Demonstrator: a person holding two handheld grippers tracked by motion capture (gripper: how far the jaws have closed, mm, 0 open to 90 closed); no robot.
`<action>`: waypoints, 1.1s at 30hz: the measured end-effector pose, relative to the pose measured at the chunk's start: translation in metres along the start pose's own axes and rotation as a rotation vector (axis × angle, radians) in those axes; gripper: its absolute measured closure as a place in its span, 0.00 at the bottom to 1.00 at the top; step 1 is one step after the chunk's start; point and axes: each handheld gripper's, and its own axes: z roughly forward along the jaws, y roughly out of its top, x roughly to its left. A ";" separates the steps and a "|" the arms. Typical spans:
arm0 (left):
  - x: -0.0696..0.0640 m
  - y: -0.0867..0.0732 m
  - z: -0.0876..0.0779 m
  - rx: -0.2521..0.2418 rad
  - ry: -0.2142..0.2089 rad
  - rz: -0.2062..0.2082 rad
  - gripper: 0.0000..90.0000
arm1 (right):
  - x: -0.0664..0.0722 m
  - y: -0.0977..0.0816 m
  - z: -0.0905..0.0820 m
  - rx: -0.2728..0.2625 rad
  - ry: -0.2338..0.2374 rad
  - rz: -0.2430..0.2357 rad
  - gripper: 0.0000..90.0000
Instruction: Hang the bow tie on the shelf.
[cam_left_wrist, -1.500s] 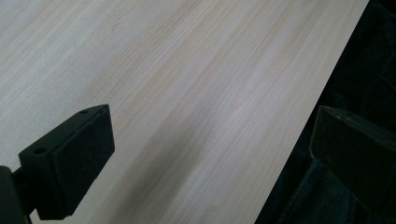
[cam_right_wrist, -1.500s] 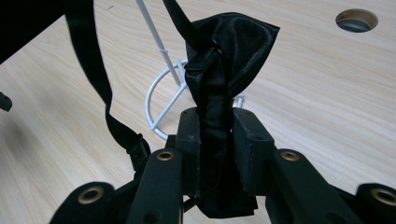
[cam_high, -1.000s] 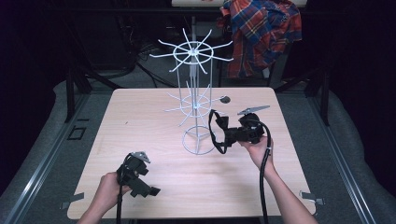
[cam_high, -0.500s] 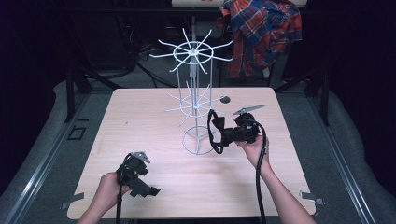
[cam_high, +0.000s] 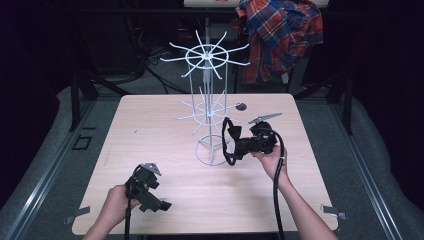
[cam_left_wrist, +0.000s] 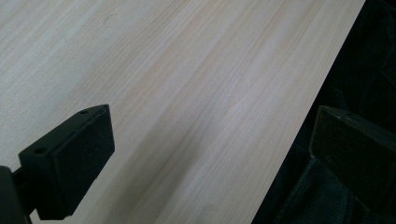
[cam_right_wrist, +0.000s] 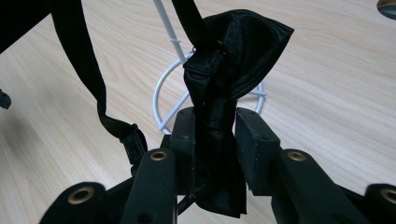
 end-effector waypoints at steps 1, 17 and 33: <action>0.000 0.000 0.000 0.002 0.000 0.002 0.00 | 0.000 0.000 0.001 -0.004 0.002 0.004 0.77; 0.000 -0.001 0.000 0.010 -0.007 0.003 0.00 | 0.004 -0.002 0.008 0.038 0.007 -0.010 0.73; 0.000 -0.001 -0.001 0.009 -0.010 0.000 0.00 | 0.003 -0.002 -0.010 0.032 -0.061 -0.008 0.54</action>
